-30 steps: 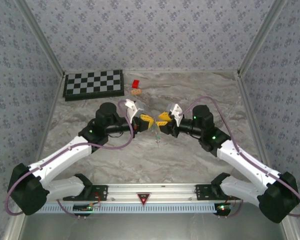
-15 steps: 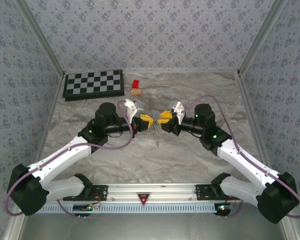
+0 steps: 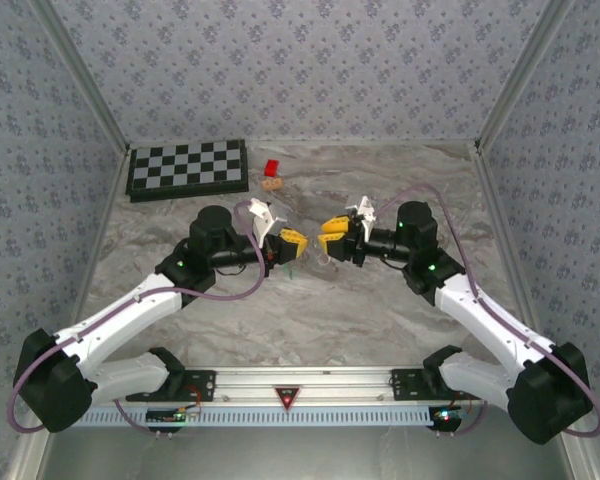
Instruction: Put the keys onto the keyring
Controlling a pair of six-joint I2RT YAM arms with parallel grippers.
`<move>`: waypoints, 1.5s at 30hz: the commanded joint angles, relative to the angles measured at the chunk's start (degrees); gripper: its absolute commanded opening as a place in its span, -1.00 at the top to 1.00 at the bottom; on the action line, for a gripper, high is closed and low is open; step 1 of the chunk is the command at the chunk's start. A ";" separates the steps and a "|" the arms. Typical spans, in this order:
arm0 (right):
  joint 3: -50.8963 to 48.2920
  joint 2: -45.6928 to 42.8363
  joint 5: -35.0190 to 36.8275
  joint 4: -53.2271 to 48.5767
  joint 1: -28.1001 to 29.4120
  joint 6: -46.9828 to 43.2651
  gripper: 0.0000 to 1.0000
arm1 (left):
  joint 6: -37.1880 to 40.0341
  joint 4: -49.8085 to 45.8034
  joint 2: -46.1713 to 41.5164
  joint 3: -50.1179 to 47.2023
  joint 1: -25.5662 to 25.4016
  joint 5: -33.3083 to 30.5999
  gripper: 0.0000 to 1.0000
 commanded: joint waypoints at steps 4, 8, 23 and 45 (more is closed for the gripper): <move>2.32 1.24 -2.28 1.57 1.33 0.81 0.34 | 0.43 2.53 -1.10 1.29 -0.46 0.78 1.00; 2.82 1.78 -2.11 1.48 2.00 0.51 0.33 | 0.52 2.41 -1.19 1.29 -0.44 0.78 1.00; 3.70 2.75 -1.76 0.72 3.10 -0.37 0.62 | 0.52 2.51 -1.27 1.10 -0.64 1.05 1.00; 7.02 2.57 -4.65 -12.89 2.09 -8.54 1.00 | 5.80 -6.79 -0.76 3.89 -0.54 1.39 0.67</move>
